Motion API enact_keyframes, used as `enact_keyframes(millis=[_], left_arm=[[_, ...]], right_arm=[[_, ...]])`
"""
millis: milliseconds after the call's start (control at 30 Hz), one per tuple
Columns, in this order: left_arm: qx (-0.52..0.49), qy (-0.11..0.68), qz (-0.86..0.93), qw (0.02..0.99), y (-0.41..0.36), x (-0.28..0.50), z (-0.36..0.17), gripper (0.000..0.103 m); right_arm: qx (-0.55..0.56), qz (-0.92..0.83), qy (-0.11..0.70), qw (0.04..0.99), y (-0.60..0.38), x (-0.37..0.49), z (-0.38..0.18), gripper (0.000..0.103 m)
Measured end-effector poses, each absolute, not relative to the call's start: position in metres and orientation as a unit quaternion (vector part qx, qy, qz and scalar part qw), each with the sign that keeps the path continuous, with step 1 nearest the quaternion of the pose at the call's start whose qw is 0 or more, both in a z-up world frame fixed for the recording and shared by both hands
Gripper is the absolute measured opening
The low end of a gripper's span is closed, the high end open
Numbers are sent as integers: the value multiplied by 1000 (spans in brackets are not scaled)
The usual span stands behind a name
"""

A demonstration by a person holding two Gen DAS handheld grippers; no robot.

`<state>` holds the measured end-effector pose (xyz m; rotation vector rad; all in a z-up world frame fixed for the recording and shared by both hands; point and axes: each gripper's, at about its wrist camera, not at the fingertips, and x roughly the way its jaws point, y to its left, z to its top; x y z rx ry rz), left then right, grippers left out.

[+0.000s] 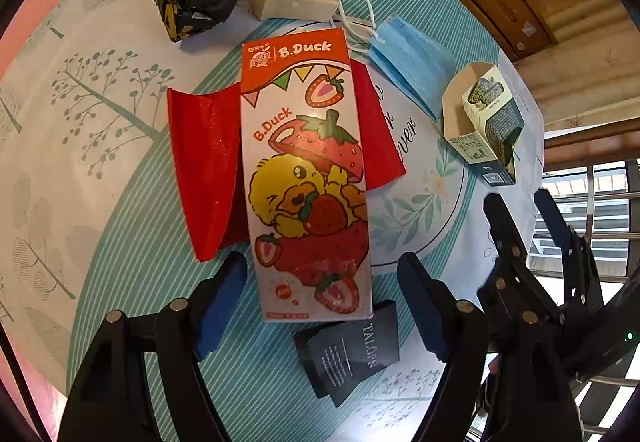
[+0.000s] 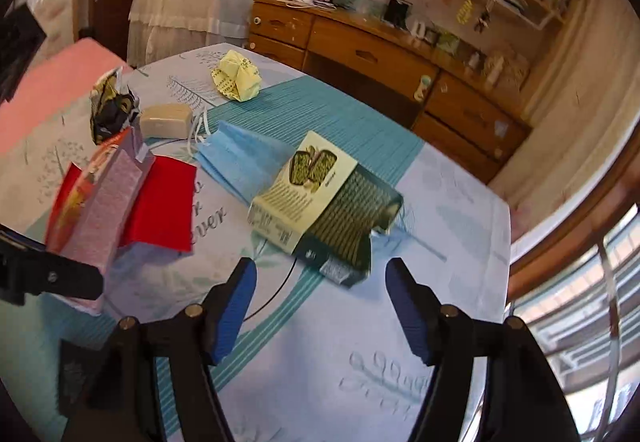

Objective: Collect trash
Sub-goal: 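Grasp the B.Duck juice carton with the left gripper while the right gripper grasps the green-white snack box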

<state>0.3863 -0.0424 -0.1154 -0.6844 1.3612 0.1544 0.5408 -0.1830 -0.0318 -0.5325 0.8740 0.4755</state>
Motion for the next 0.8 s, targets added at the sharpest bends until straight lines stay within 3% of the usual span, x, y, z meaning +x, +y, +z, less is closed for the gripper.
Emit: enact_keyframes(millis=[200,367,533,633,800], left_arm=[[-321,620,79,712,-50,404,-127,66],[-328,617,82,710,-48,412,-129,52],[-334,616,83,709,-49,415,-128,52],[-332,612,80,713,-48,412,-125,51],[-322,606,73,723,-47,402,-115,51]], right_arm=[[-309,236,388,836,-166,555,-51,67],[-349,236,368,829,-153,555,-65,67],[-374,228,351,827,-145,555,-69,65],[-391,220,357,819,-143,557,-74,23],[-361,228,363,828,-155,556,-57,12]])
